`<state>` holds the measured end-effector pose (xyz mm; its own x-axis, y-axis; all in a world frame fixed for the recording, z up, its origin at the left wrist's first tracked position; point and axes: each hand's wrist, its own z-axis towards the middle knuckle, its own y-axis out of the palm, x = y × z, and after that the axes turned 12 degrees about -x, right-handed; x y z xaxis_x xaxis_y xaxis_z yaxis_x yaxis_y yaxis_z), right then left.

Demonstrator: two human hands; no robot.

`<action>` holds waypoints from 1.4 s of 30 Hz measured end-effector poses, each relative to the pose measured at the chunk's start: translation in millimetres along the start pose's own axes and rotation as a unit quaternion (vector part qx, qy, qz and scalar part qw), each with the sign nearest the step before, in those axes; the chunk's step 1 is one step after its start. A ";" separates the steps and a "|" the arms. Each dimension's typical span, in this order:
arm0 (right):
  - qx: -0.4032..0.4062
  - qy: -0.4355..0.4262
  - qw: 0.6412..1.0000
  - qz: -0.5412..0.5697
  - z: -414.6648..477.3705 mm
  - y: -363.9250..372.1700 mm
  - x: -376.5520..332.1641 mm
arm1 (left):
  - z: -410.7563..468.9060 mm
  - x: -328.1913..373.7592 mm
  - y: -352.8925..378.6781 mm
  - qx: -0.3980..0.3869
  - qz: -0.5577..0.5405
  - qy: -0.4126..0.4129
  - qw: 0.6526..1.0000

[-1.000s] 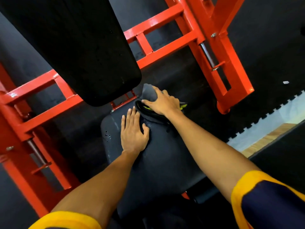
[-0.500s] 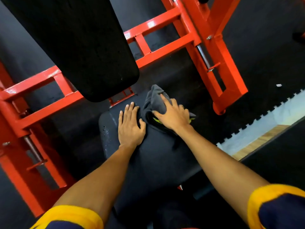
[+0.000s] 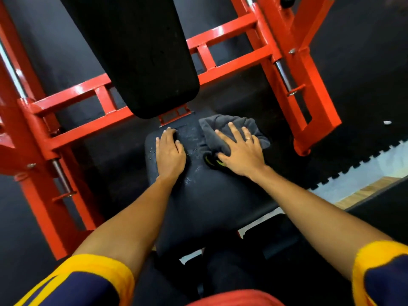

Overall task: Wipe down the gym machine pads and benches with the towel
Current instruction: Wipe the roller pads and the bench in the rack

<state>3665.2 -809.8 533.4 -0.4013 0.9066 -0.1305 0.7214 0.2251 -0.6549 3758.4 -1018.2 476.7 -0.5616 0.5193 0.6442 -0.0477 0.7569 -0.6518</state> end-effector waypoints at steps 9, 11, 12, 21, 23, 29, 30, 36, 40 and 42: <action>-0.031 0.001 0.999 -0.013 52.4 -16.5 -76.6 | -21.0 -27.7 -11.2 -0.018 0.083 -0.013 0.996; -0.022 -0.072 0.995 -0.071 26.6 0.0 -74.1 | -23.0 -32.5 -11.2 -0.027 0.095 -0.020 0.995; -0.022 -0.111 0.990 -0.089 14.2 7.6 -68.4 | -24.6 -33.9 -11.3 -0.034 0.103 -0.033 0.994; -0.072 -0.061 0.992 -0.086 75.0 -30.6 -67.8 | -29.5 -32.7 -8.7 -0.044 0.106 -0.083 0.990; -0.086 -0.066 0.991 -0.074 97.7 -34.6 -103.0 | -29.4 -33.6 -7.7 -0.033 0.103 -0.081 0.991; -0.064 -0.196 0.970 -0.132 117.9 -44.4 -111.6 | -28.3 -37.3 -6.7 -0.016 0.084 -0.077 0.993; -0.054 -0.187 0.971 -0.138 124.1 -51.8 -96.6 | -28.3 -37.5 -6.4 -0.017 0.087 -0.079 0.993; -0.069 -0.077 0.992 -0.073 142.2 -69.3 -76.6 | -28.2 -37.1 -4.5 -0.014 0.097 -0.080 0.992; -0.084 -0.150 0.981 -0.090 134.0 -46.9 -140.4 | -28.3 -38.1 -2.9 -0.006 0.104 -0.086 0.991; -0.090 -0.183 0.973 -0.104 135.7 -50.6 -140.8 | -28.2 -38.6 -3.4 -0.005 0.099 -0.086 0.991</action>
<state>3608.6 -997.3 483.9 -0.6994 0.6547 -0.2868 0.6774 0.4791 -0.5582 3803.5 -1029.6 465.4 -0.6910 0.5833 0.4268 0.0849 0.6519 -0.7535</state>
